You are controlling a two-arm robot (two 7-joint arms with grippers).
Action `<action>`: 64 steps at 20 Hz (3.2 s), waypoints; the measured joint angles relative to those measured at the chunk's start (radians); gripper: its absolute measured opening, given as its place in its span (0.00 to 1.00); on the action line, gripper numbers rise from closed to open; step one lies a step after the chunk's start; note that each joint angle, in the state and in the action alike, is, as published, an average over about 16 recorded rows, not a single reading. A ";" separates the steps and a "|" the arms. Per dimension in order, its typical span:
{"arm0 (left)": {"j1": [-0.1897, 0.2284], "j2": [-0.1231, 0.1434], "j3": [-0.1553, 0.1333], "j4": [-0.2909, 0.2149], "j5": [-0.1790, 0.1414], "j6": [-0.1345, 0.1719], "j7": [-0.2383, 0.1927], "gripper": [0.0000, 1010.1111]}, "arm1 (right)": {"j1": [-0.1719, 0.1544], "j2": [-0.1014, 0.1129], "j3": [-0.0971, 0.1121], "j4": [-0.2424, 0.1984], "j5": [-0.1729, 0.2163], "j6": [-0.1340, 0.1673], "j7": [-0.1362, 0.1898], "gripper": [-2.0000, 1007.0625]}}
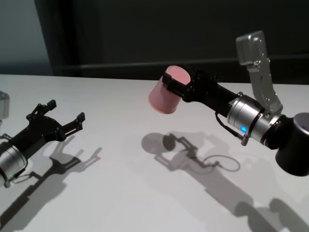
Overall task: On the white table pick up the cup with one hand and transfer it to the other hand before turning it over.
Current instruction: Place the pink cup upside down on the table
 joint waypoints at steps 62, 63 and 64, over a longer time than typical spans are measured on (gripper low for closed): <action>0.000 0.000 0.000 0.000 0.000 0.000 0.000 0.99 | 0.020 -0.018 -0.076 0.156 -0.265 0.179 0.090 0.72; 0.000 0.000 0.000 0.000 0.000 0.000 0.000 0.99 | 0.020 -0.018 -0.076 0.156 -0.265 0.180 0.091 0.73; 0.000 0.000 0.000 0.000 0.000 0.000 0.000 0.99 | 0.019 -0.018 -0.076 0.156 -0.265 0.181 0.091 0.74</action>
